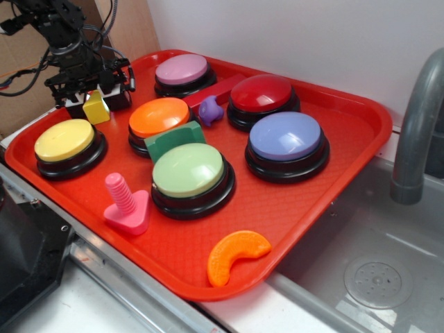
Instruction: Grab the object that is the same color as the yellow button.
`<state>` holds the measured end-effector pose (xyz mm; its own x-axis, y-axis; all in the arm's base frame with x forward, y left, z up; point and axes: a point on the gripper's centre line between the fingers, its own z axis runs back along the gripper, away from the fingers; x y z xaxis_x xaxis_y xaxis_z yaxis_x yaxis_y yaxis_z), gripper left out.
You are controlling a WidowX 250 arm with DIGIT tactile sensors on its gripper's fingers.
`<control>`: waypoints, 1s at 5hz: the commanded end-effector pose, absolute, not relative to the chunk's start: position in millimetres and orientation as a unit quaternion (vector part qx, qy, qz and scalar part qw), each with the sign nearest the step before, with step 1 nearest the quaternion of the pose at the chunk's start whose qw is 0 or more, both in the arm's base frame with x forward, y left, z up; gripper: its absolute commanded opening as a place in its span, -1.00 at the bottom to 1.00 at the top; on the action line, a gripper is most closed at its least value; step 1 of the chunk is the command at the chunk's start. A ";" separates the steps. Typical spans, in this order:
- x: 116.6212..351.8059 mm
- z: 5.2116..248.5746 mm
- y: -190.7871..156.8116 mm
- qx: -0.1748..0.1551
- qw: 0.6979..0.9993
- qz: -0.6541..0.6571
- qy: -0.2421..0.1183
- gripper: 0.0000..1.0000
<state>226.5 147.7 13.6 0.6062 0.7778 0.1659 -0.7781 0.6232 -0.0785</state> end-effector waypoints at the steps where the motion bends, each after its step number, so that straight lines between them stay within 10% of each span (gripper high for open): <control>1: 227.4 85.2 127.2 0.032 0.942 0.307 -0.133 -1.00; 5: 155.8 137.7 11.7 -0.048 0.996 0.033 -0.073 -1.00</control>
<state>159.8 -3.7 129.4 0.9905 0.0760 0.1149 -0.0636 0.9922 -0.1076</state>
